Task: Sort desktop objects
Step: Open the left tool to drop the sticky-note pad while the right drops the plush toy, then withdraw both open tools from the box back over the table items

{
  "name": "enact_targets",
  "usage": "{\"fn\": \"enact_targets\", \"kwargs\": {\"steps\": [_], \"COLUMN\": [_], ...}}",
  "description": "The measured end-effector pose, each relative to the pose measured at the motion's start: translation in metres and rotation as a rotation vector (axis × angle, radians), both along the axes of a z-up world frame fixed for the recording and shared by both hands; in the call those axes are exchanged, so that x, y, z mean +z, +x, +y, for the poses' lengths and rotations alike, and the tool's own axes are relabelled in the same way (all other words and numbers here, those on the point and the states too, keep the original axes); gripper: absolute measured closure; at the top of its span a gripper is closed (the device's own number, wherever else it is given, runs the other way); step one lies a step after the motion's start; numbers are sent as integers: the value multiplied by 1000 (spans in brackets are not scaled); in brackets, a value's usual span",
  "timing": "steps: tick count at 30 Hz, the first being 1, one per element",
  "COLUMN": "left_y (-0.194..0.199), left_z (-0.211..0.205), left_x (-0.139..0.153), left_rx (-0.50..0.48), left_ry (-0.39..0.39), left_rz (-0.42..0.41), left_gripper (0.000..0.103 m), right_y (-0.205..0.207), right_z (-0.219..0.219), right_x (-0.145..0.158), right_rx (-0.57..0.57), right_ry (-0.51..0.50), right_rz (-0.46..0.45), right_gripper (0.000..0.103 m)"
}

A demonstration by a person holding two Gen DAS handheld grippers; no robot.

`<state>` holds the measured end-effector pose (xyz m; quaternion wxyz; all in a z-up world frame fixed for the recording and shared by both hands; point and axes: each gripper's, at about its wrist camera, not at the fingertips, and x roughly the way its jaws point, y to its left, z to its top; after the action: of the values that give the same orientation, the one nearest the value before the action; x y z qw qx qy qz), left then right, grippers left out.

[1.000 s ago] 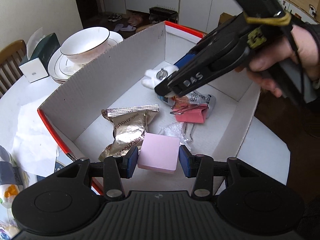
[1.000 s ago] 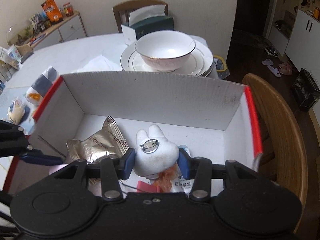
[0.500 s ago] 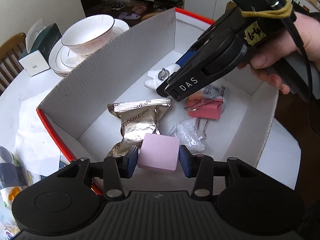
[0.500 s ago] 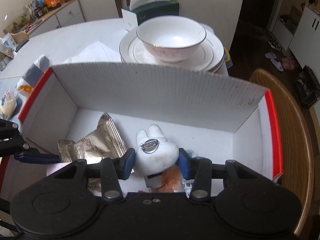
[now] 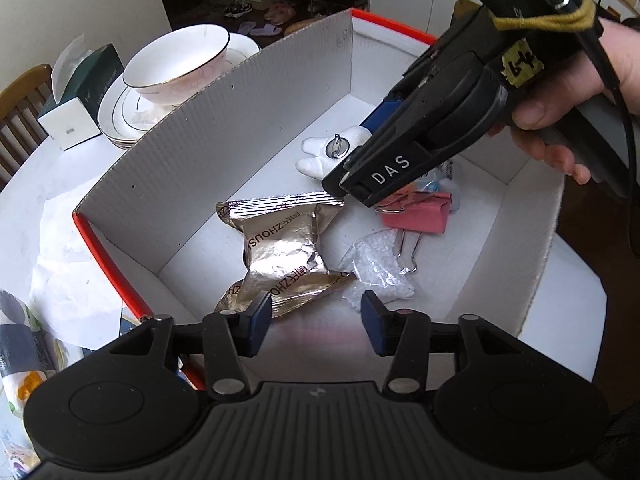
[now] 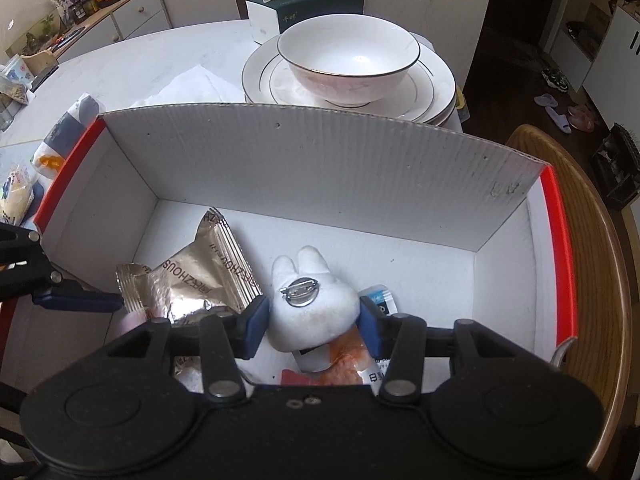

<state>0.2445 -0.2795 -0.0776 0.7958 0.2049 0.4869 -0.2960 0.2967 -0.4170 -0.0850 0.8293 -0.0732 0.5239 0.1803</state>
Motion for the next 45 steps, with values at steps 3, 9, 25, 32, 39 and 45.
{"fn": "enact_targets", "kwargs": {"steps": [3,9,25,32,39,45], "left_y": [-3,-11,-38,-48,-58,-66], "left_z": [2,7,38,53,76,103], "left_x": [3,13,49,57,66,71], "left_rx": [6,25,114,129,150,176], "left_ry": [-22,-76,-221,-252,-282,-301], "left_rz": [-8,-29,-143,-174,-214,-239], "left_gripper": [49,46,43,41,32,23], "right_y": [-4,-12,-59,-77,-90,-98], "right_z": [-3,-7,-7,4,19,37], "right_x": [3,8,59,71,85,93], "right_rx": [0,0,18,8,-1,-15], "right_ry": [5,15,149,198,251,268], "right_rz": [-6,-24,-158,-206,-267,-297], "right_gripper": [52,41,22,20,16,14]}}
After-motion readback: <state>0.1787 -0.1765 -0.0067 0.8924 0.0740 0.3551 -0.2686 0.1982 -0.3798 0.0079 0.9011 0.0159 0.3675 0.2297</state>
